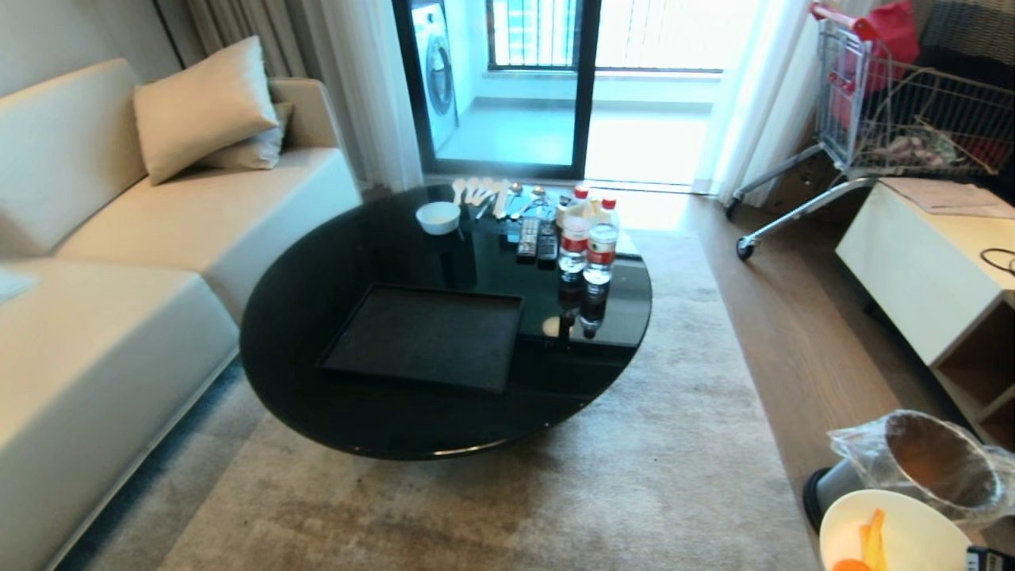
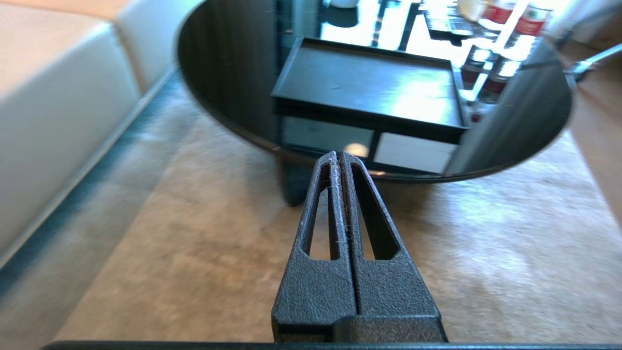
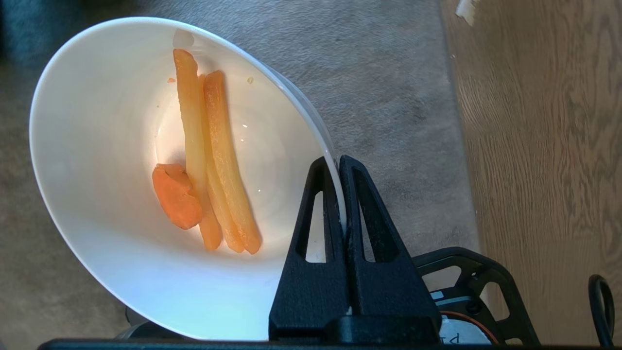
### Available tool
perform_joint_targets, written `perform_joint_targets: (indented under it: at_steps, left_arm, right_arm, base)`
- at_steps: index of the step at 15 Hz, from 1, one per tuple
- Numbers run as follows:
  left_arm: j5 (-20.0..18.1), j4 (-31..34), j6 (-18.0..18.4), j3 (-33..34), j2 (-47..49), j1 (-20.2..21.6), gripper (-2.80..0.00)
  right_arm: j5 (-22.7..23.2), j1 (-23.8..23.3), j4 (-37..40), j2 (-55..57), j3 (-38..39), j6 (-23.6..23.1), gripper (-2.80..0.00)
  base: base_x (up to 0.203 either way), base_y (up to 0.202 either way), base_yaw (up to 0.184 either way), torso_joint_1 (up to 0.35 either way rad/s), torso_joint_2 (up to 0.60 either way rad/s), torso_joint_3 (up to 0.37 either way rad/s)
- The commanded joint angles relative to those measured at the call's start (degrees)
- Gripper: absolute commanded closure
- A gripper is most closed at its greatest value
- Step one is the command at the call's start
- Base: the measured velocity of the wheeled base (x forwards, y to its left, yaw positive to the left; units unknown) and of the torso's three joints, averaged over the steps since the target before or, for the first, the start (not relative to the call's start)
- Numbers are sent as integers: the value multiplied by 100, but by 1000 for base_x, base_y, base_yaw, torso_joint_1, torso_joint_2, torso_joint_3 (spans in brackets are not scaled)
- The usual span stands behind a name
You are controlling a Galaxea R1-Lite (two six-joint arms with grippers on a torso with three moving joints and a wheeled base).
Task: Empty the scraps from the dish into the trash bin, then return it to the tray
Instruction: Move the bowl over the trash can
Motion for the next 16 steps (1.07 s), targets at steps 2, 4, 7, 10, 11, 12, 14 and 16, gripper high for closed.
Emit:
perform_joint_targets:
  at_steps: [2,4,7,10,11,12,14,16]
  left_arm:
    - [5,-2,-7,0,-2,0,0]
    - [5,-2,-1,0,-2,0,0]
    - [5,-2,-7,0,-2,0,0]
    - [5,-2,-7,0,-2,0,0]
    - [5,-2,-7,0,-2,0,0]
    - [5,-2,-7,0,-2,0,0]
    - [5,-2,2,0,-2,0,0]
    - [5,-2,-7,0,-2,0,0]
  right_arm:
    - [-12,5,27,13,-14,58,0]
    - [-29,5,36,13,-23,58,0]
    - [-23,5,36,13,-41,58,0]
    - [-21,5,44,13,-32,67,0]
    - [-21,5,45,13,-32,67,0]
    - [-29,5,45,13,-39,76,0]
    - [-29,5,36,22,-41,76,0]
    - [-21,5,36,22,-23,85,0]
  base:
    - [0,11,-169,0,5,2]
    - [3,9,-168,1,1,1]
    - [0,11,-169,1,2,0]
    - [2,11,-166,0,3,2]
    - [1,8,-165,4,2,-2]
    - [2,11,-171,-1,-1,7]
    - [-1,9,-169,5,-1,-3]
    - [0,9,-169,1,4,2]
